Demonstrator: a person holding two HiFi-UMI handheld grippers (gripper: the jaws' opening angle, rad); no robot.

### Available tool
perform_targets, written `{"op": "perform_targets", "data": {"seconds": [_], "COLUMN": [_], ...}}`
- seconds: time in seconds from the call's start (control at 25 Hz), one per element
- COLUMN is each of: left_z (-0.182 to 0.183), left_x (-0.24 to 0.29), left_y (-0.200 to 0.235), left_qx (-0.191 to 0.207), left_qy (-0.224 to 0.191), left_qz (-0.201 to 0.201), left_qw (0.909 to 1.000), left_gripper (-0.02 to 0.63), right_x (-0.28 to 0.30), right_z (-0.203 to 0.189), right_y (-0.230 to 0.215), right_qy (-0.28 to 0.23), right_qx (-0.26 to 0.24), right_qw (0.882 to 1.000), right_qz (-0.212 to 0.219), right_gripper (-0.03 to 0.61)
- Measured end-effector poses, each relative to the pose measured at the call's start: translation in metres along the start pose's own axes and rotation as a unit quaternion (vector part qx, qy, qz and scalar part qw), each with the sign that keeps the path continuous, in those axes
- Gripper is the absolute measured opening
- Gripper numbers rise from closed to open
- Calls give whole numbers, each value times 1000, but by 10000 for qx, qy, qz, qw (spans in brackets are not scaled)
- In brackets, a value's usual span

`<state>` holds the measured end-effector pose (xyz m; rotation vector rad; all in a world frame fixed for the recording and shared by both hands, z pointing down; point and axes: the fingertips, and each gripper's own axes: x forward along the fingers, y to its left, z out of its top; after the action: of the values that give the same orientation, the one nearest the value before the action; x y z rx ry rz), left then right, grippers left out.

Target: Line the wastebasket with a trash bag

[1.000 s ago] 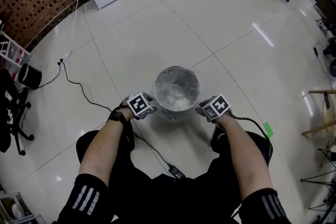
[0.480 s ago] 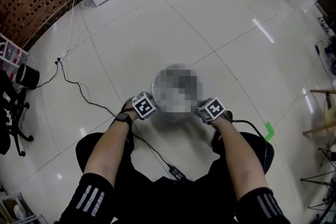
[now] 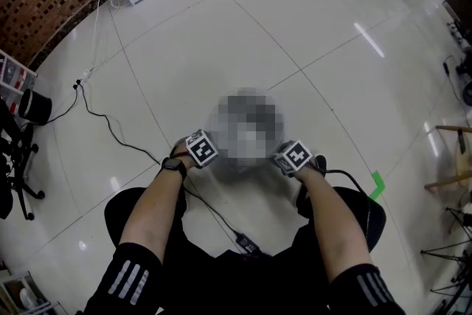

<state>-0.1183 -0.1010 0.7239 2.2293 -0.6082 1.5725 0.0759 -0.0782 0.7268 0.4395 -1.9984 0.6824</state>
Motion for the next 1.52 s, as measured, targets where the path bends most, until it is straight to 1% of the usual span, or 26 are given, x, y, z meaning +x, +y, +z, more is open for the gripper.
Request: {"op": "perform_targets", "data": {"seconds": [0.12, 0.32, 0.52, 0.6, 0.64, 0.72, 0.8, 0.92, 1.0, 1.08, 1.24, 1.36, 1.44, 1.52], "left_z": [-1, -14, -23, -23, -19, -4, 15, 53, 79, 102, 137, 159, 168, 167], "left_x": [-7, -31, -68, -83, -89, -103, -118, -138, -143, -142, -127, -106, -87, -65], "left_y": [-2, 4, 21, 27, 26, 23, 24, 23, 16, 5, -25, -38, -38, -29], "left_qx": [101, 116, 47, -14, -39, -71, -40, 157, 318, 540, 931, 1178, 1314, 1410], "left_qy": [54, 178, 242, 167, 39, -292, -564, -1029, -1296, -1447, -1499, -1437, -1270, -931], "left_qz": [-7, 110, 277, 336, 282, 130, 180, 286, 233, 121, -273, -487, -491, -378], "left_qw": [9999, 9997, 9993, 9993, 9996, 9995, 9982, 9942, 9908, 9879, 9839, 9814, 9819, 9849], "left_gripper": [200, 199, 199, 199, 199, 199, 199, 199, 199, 199, 199, 199, 199, 200], "right_x": [-10, -36, -67, -80, -85, -96, -109, -130, -145, -156, -164, -163, -161, -156], "right_z": [-1, -3, 14, 23, 26, 36, 50, 68, 79, 88, 94, 101, 105, 106], "right_y": [6, 15, 18, 23, 25, 26, 25, 15, 7, -2, -23, -41, -47, -51], "right_qy": [70, 132, -143, -195, -207, -240, -362, -558, -674, -745, -756, -946, -1119, -1181], "right_qx": [-199, -516, -637, -763, -839, -998, -1141, -1300, -1401, -1441, -1290, -1018, -845, -778], "right_qw": [9998, 9986, 9978, 9968, 9962, 9947, 9926, 9892, 9863, 9843, 9850, 9878, 9889, 9892], "right_qz": [-20, -56, -104, -100, -91, -120, -187, -375, -549, -699, -860, -702, -499, -396], "right_gripper": [152, 152, 150, 150, 150, 150, 150, 143, 122, 109, 100, 101, 103, 104]}}
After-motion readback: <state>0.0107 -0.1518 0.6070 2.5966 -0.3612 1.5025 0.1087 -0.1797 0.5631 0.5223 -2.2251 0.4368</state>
